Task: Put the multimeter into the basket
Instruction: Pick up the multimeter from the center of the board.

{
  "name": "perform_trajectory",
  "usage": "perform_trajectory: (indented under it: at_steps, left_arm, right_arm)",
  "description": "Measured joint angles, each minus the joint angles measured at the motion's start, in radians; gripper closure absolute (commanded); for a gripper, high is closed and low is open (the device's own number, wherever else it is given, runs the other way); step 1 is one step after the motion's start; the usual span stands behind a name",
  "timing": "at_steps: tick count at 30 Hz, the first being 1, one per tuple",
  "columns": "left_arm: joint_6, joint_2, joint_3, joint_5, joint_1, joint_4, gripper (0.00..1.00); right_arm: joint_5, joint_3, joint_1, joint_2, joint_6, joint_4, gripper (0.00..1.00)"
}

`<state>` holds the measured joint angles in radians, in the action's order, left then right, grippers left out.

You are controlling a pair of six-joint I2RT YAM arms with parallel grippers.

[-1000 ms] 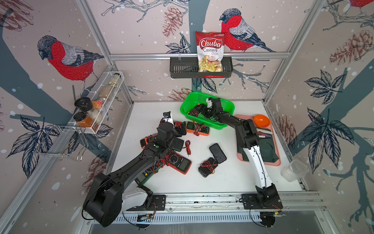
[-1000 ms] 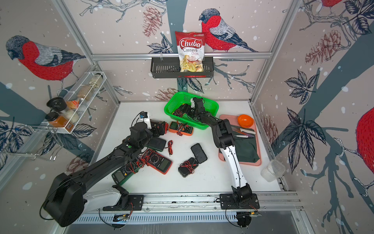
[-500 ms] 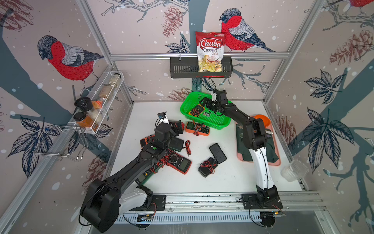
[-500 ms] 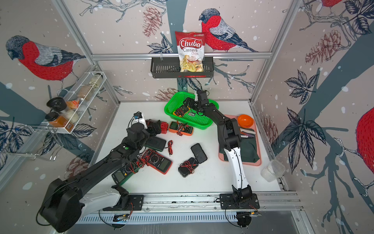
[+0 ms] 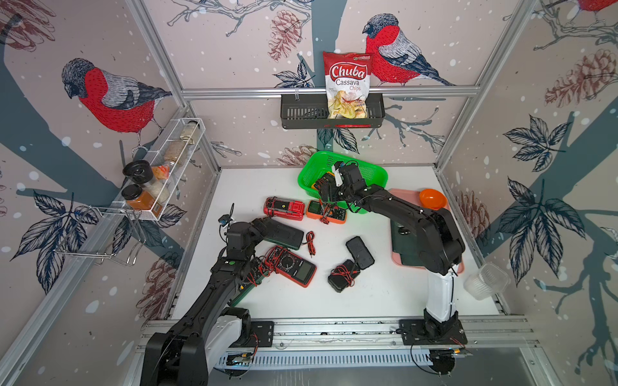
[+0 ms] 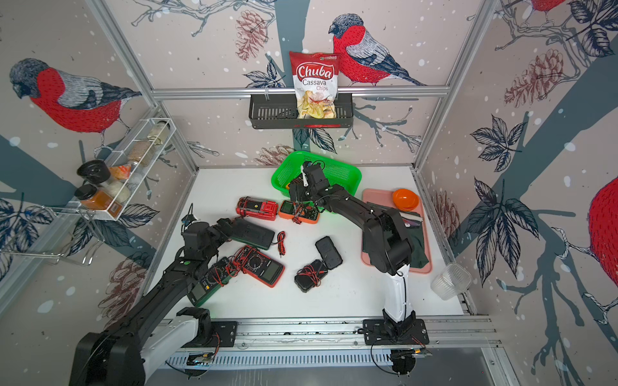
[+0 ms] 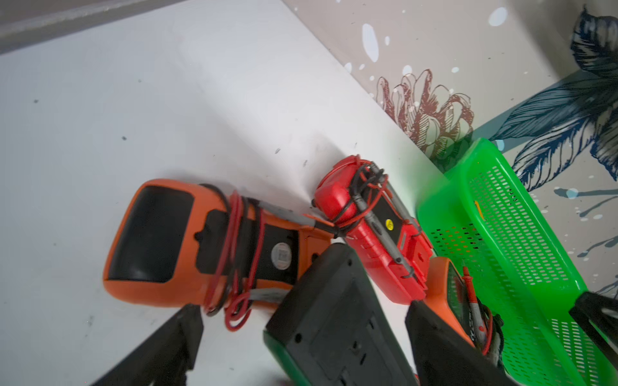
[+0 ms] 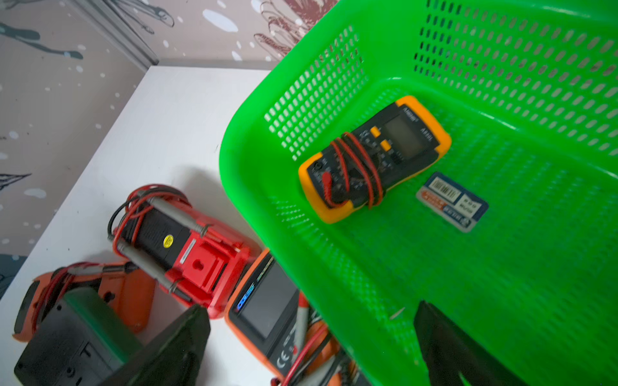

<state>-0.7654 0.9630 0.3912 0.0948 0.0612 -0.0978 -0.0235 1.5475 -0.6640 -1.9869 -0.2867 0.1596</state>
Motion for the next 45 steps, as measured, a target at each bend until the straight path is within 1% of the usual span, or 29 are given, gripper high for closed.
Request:
perform_trajectory:
  at_steps: [3, 6, 9, 12, 16, 22, 27, 32, 39, 45]
  left_arm:
    - [-0.021, 0.018, -0.036, -0.108, -0.056, -0.028, 0.05]
    - [-0.023, 0.048, -0.045, -0.201, -0.076, -0.072, 0.07]
    - [-0.023, 0.081, -0.048, -0.256, -0.087, -0.117, 0.12]
    - [-0.024, 0.115, -0.059, -0.298, -0.098, -0.157, 0.15]
    - [-0.041, 0.157, -0.064, -0.344, -0.100, -0.205, 0.17]
    - [-0.050, 0.213, -0.061, -0.406, -0.102, -0.259, 0.27]
    - [-0.068, 0.248, -0.060, -0.448, -0.103, -0.304, 0.36]
    - [-0.073, 0.251, -0.058, -0.484, -0.103, -0.345, 0.43]
    - [-0.076, 0.236, -0.056, -0.509, -0.103, -0.369, 0.43]
    - [-0.091, 0.241, -0.053, -0.511, -0.103, -0.368, 0.43]
  right_arm:
    - [0.050, -0.056, -0.050, 0.035, 0.023, -0.009, 0.00]
    - [0.111, -0.112, -0.101, 0.063, 0.054, -0.034, 0.00]
    - [0.166, -0.155, -0.165, 0.071, 0.104, -0.064, 0.00]
    - [0.224, -0.187, -0.232, 0.071, 0.154, -0.082, 0.00]
    - [0.266, -0.216, -0.297, 0.071, 0.199, -0.126, 0.00]
    - [0.285, -0.240, -0.380, 0.044, 0.261, -0.199, 0.00]
    - [0.294, -0.222, -0.442, -0.023, 0.310, -0.245, 0.00]
    - [0.307, -0.185, -0.475, -0.107, 0.341, -0.279, 0.00]
    - [0.365, -0.148, -0.478, -0.173, 0.348, -0.339, 0.00]
    - [0.447, -0.064, -0.469, -0.245, 0.340, -0.338, 0.00]
